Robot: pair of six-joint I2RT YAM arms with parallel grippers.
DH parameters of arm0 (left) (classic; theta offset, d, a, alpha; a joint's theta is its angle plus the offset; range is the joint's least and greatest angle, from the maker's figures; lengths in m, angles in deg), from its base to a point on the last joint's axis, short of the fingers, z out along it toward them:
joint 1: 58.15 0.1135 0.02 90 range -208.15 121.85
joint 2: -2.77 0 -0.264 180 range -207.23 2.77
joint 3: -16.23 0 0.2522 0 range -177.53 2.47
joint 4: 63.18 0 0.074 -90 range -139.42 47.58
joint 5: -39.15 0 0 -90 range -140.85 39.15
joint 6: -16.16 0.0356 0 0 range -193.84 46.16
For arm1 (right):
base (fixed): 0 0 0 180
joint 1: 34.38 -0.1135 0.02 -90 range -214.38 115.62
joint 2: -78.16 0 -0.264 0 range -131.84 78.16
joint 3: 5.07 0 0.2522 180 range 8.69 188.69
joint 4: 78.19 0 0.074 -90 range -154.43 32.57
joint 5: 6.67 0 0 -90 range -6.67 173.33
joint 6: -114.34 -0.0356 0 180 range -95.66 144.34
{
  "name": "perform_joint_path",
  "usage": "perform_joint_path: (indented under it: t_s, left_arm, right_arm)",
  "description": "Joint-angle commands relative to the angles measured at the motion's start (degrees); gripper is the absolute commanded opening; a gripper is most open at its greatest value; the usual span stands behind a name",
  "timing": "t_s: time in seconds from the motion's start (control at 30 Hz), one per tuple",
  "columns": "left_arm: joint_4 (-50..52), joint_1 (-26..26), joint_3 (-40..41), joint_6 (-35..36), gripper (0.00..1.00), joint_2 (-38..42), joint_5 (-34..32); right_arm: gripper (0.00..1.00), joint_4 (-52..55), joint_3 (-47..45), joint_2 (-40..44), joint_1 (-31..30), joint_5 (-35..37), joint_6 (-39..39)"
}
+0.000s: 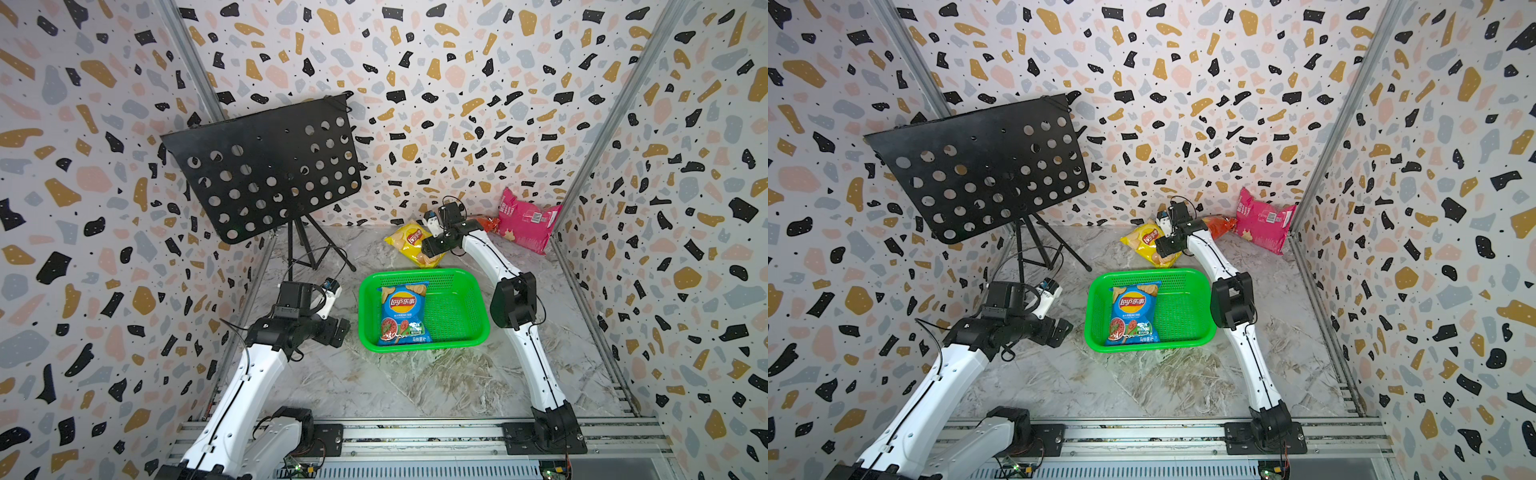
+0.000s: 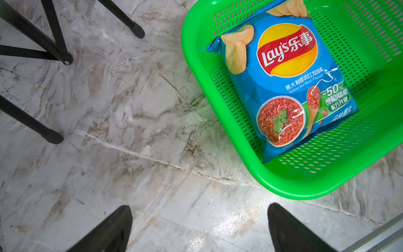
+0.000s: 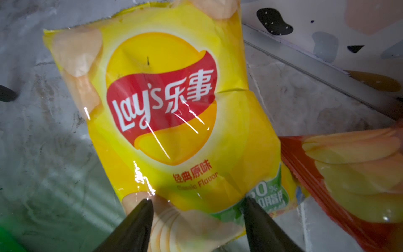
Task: Put the potato chips into the basket
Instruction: Pick up the potato chip from the center of the board.
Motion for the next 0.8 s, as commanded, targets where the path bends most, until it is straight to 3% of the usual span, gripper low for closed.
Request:
perform_joint_path:
  t_s: [0.0,0.07,0.4,0.77]
  left_arm:
    - [0.1,0.2,0.5,0.5,1.00,-0.3,0.6]
    - [0.1,0.2,0.5,0.5,1.00,-0.3,0.6]
    - [0.1,0.2,0.6,0.5,1.00,-0.3,0.4]
    - [0.2,0.2,0.5,0.4,1.00,0.0,0.3]
  right_arm:
    - [0.65,1.0,2.1,-0.2,0.1,0.9,0.6]
    - [0.58,1.4,2.1,-0.4,0.2,1.1,0.6]
    - [0.03,1.3,1.9,2.8,-0.2,1.7,-1.3]
    - [0.00,0.9,0.5,11.0,-1.1,2.2,-5.9]
